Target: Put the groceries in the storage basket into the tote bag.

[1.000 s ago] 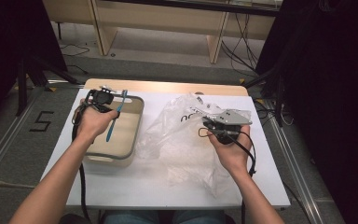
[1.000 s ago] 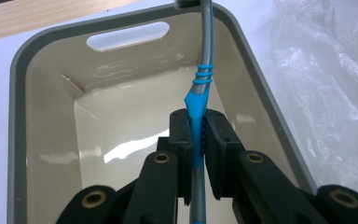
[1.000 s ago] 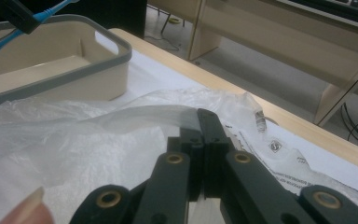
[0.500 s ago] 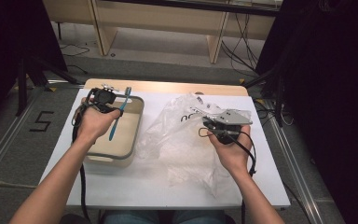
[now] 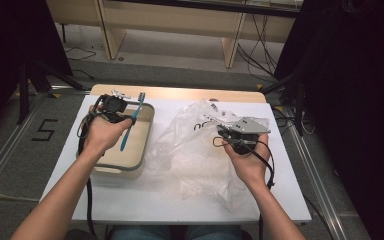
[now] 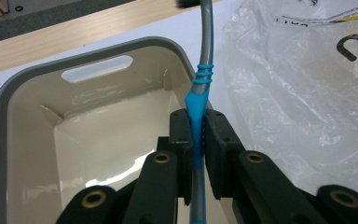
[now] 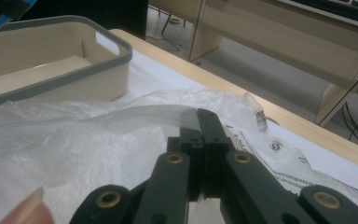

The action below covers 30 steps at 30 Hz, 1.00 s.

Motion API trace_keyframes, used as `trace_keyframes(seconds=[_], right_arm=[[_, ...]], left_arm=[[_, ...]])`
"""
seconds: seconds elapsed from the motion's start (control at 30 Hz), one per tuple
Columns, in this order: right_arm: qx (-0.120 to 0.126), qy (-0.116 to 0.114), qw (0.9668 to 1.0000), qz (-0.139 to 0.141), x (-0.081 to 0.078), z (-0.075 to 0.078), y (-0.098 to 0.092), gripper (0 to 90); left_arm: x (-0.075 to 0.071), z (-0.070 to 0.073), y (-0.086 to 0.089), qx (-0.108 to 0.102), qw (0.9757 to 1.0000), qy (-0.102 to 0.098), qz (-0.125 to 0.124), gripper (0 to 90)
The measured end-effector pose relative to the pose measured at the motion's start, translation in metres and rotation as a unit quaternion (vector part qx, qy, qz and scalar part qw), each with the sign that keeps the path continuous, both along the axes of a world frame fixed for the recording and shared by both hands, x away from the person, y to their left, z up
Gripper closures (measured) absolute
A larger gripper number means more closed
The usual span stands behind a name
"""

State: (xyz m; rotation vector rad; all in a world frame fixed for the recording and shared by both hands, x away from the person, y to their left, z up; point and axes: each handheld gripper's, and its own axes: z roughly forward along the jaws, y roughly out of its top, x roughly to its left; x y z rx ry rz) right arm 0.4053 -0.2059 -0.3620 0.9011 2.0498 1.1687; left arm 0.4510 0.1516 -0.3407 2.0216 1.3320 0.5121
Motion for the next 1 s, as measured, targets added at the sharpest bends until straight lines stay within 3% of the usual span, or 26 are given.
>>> trace_keyframes(seconds=[0.4,1.0], right_arm=[[0.000,0.000,1.0000,0.000,0.000,0.000,0.000,90.0],[0.001,0.001,1.0000,0.001,0.000,0.000,0.000,90.0]], left_arm=[[-0.010,0.008,-0.011,-0.010,0.9996,-0.016,-0.019,81.4],[-0.026,0.011,-0.027,-0.031,0.9978,-0.023,-0.055,81.4]])
